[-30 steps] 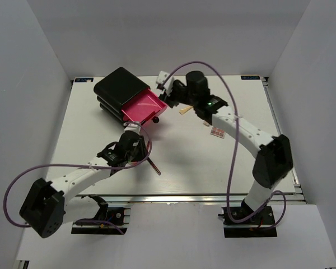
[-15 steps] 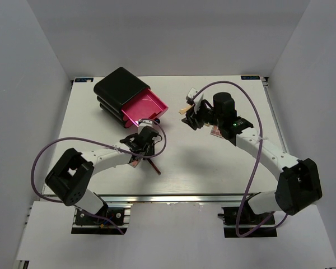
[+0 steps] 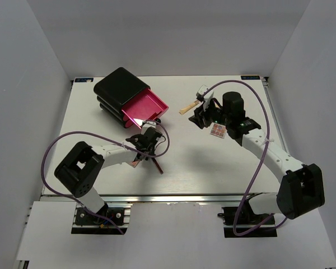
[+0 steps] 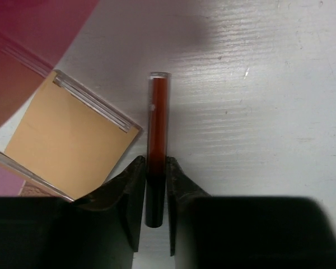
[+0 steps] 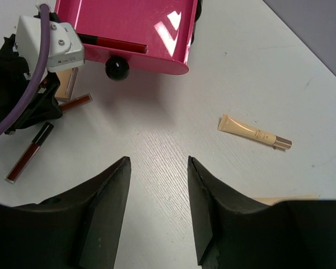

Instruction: Organize the makeup

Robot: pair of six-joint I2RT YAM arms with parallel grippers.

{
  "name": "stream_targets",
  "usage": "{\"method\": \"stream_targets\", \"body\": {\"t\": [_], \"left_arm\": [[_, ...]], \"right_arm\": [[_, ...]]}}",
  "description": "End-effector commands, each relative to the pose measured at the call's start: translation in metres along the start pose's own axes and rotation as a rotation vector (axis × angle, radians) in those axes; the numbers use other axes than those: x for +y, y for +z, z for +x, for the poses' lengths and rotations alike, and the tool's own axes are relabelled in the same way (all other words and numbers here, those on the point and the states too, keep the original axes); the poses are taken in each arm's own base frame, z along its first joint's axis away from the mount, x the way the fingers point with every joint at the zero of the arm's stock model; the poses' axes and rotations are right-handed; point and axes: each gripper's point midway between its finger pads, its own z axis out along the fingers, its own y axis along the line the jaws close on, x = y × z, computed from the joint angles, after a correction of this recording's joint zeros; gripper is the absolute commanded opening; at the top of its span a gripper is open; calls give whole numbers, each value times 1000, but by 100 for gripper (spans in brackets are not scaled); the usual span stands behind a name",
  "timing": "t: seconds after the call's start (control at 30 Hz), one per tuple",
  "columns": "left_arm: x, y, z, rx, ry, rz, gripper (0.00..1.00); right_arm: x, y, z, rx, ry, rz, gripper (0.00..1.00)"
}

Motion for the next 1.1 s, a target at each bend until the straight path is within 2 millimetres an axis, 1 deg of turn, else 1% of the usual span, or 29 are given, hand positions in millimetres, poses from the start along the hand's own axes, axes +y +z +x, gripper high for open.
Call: {"method": "stream_targets", "body": {"t": [0.0,0.07,0.1,0.13,0.17,0.2,0.23,0.27,0.3,0.33,0.37,0.4,0.47,0.5,0.53,0.6,0.63,0.67,0.7,0.77,0.8,0.83,0.87,0.9,0.93,1.0,1.03,1.07], "left_arm": [[4,1,4,2,0,-14,27],[0,-2,2,-4,-6,5,21],[-3,-5,-1,-11,-7,23,19],[-8,-10,-5,-27,4,43,14],[-14,-20,-17,-67,-6,74,12],[-19,-26,-22,-83,-6,100,9],[-26,-34,-28,-104,2,131,3],[-30,-46,-38,-138,-11,163,1],[-32,-53,-42,-152,-12,184,0],[-38,-61,-43,-160,-4,219,0],[-39,-67,-44,-167,-5,234,0],[-42,-80,-52,-193,-17,271,0],[-43,-93,-55,-206,-17,305,0],[-44,-105,-62,-232,-24,332,0],[-46,-111,-61,-232,-7,357,0],[-47,-127,-72,-273,18,384,0],[-47,-131,-77,-287,25,388,0],[-46,-135,-84,-306,36,383,0],[-46,-144,-97,-338,43,383,0],[-40,-148,-112,-376,94,334,0],[-40,-156,-129,-411,102,320,0],[-38,-150,-132,-412,168,281,0],[-32,-147,-140,-425,191,234,0],[-31,-151,-153,-445,201,211,0],[-25,-138,-154,-420,243,163,0],[-20,-133,-167,-426,252,142,0],[-13,-128,-174,-435,257,122,0],[-11,-121,-176,-430,266,113,0]], "right_arm": [[5,-9,-17,-53,-6,-11,51],[9,-10,-13,-44,0,-28,51],[12,-12,-14,-46,-4,-39,51],[16,-13,-11,-40,-11,-56,52],[26,-15,-6,-35,-9,-100,55],[31,-17,-1,-20,-7,-120,56],[35,-19,4,-14,-18,-138,56],[42,-22,6,-13,-18,-161,57],[46,-23,15,3,-9,-170,57],[47,-25,19,7,-14,-174,57],[50,-26,23,18,-10,-179,57],[52,-27,30,30,-4,-179,57],[54,-29,37,43,-1,-181,57],[57,-30,42,54,6,-187,57],[58,-30,44,55,7,-189,57],[61,-31,46,57,16,-199,57],[61,-31,46,55,14,-200,57],[61,-30,46,57,17,-200,57],[60,-30,46,56,16,-197,57],[60,-29,47,56,14,-197,57],[60,-29,47,56,13,-198,57],[60,-29,48,56,13,-200,57],[63,-28,49,53,15,-214,58],[65,-28,51,51,9,-228,58],[67,-27,51,44,3,-241,59],[74,-24,58,58,14,-271,59],[76,-24,58,59,12,-272,59],[75,-19,66,87,27,-269,59]]}}
